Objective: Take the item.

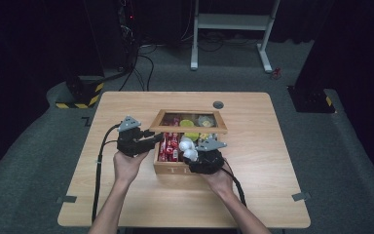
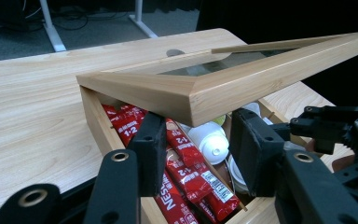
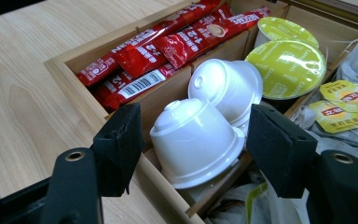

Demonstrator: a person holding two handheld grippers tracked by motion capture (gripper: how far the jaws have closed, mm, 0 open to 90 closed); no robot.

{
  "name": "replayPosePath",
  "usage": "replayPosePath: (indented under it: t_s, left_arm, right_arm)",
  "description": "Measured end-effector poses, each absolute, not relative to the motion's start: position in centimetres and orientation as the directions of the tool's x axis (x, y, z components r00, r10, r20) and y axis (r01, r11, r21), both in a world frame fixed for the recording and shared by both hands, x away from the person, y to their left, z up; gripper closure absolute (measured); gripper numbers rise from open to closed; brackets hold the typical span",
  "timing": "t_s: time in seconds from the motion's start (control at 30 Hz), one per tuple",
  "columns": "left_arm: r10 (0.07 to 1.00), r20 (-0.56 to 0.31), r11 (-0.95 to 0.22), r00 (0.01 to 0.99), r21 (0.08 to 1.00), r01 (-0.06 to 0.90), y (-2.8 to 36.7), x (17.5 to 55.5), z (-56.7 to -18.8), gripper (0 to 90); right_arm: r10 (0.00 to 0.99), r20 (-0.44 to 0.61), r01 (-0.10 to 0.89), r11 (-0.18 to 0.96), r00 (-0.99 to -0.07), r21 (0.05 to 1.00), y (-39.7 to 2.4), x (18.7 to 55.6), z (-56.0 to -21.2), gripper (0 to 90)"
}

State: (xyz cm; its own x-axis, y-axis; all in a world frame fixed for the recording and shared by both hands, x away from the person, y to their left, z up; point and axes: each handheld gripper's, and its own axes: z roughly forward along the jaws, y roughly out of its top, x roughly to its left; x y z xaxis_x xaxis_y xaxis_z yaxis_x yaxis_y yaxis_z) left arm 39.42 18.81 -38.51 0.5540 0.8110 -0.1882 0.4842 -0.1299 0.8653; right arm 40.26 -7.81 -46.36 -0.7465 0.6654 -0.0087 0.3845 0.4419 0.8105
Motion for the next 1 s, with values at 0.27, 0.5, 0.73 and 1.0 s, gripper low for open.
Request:
replayPosePath:
  t_s: [0.27, 0.5, 0.73, 1.0]
  left_arm:
    - [0.806, -0.193, -0.128, 0.559, 0.866, 0.484, 18.9, 39.5, -38.5, 56.6]
    - [0.807, -0.194, -0.127, 0.558, 0.866, 0.484, 18.9, 39.5, -38.5, 56.6]
    - [0.810, -0.196, -0.126, 0.553, 0.863, 0.489, 18.9, 39.5, -38.6, 56.5]
    - [0.808, -0.195, -0.129, 0.556, 0.862, 0.490, 18.9, 39.6, -38.6, 56.5]
  right_arm:
    - [0.675, -0.033, 0.387, 0.462, -0.737, 0.798, -7.1, 40.6, -46.5, 37.7]
    - [0.671, -0.066, 0.376, 0.490, -0.738, 0.786, -6.7, 40.9, -46.5, 38.5]
    - [0.672, -0.070, 0.376, 0.495, -0.738, 0.783, -6.6, 40.9, -46.5, 38.8]
    - [0.668, -0.065, 0.378, 0.495, -0.741, 0.782, -6.7, 40.9, -46.4, 38.8]
